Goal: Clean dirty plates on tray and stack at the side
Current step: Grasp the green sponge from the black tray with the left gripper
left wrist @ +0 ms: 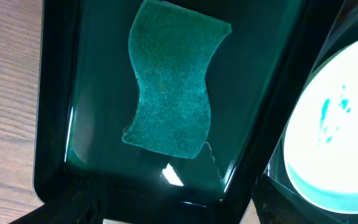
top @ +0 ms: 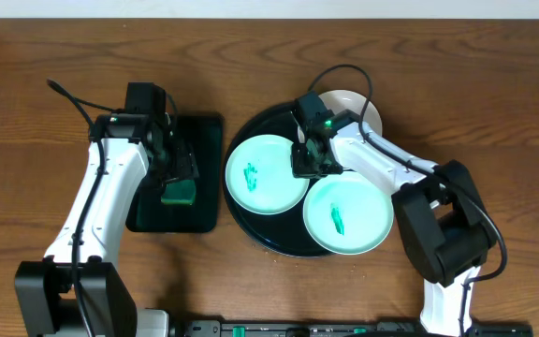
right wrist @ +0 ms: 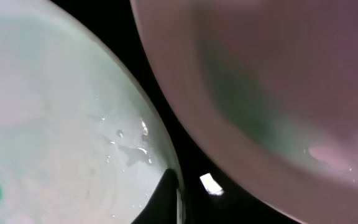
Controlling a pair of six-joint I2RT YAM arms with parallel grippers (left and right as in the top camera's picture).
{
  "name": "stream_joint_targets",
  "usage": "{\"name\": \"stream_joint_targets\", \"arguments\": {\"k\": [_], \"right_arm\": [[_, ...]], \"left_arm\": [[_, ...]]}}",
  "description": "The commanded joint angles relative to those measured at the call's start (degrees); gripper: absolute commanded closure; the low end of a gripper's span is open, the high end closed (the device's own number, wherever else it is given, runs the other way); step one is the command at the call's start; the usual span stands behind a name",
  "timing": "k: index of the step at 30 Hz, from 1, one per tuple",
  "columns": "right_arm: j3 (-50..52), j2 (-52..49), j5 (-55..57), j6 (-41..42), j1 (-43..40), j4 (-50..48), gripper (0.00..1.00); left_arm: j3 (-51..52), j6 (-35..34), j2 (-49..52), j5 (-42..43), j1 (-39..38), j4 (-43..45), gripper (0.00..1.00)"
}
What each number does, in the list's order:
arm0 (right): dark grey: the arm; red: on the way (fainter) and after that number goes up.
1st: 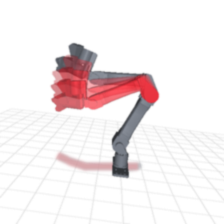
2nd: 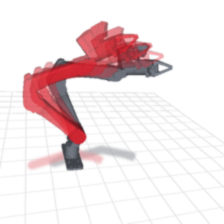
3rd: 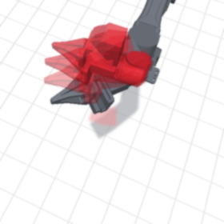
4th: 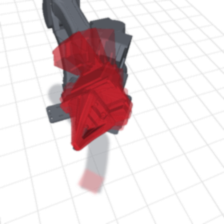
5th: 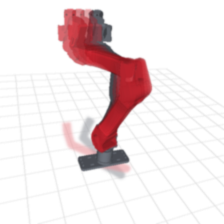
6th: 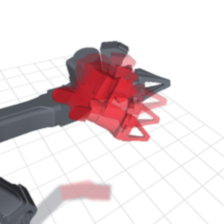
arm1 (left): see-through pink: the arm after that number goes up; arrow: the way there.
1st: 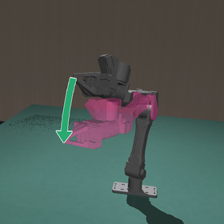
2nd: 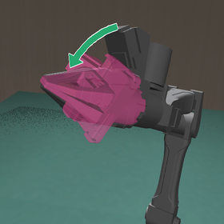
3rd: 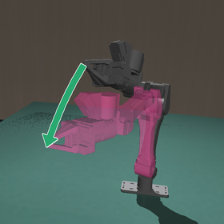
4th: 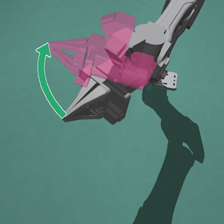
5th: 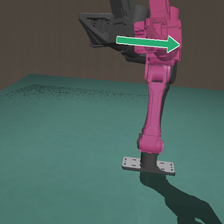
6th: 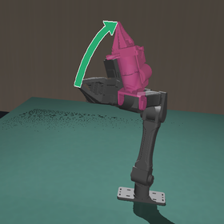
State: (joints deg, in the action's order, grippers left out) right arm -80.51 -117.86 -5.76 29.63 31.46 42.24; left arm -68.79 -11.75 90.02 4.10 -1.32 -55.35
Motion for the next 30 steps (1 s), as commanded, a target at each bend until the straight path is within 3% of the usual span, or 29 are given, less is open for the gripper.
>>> {"name": "stream_joint_targets", "arguments": {"k": [1,5,21,25,30], "right_arm": [[0.6,-1.3,0.3,0.1,0.5,0.3,0.99],[0.6,-1.3,0.3,0.1,0.5,0.1,0.99],[0.6,-1.3,0.3,-0.1,0.5,0.0,0.99],[0.6,-1.3,0.3,-0.1,0.5,0.0,0.99],[0.6,-1.3,0.3,-0.1,0.5,0.0,0.99]], "left_arm": [[0.8,1.8,0.2,-0.8,0.0,0.4,0.27],[0.8,4.4,1.2,-0.7,0.0,2.3,0.36],[0.8,8.3,15.8,-0.1,0.0,10.1,0.37],[0.8,8.3,18.5,-0.2,0.0,11.0,0.47],[0.8,8.3,20.8,-0.3,0.0,11.6,0.67]]}}
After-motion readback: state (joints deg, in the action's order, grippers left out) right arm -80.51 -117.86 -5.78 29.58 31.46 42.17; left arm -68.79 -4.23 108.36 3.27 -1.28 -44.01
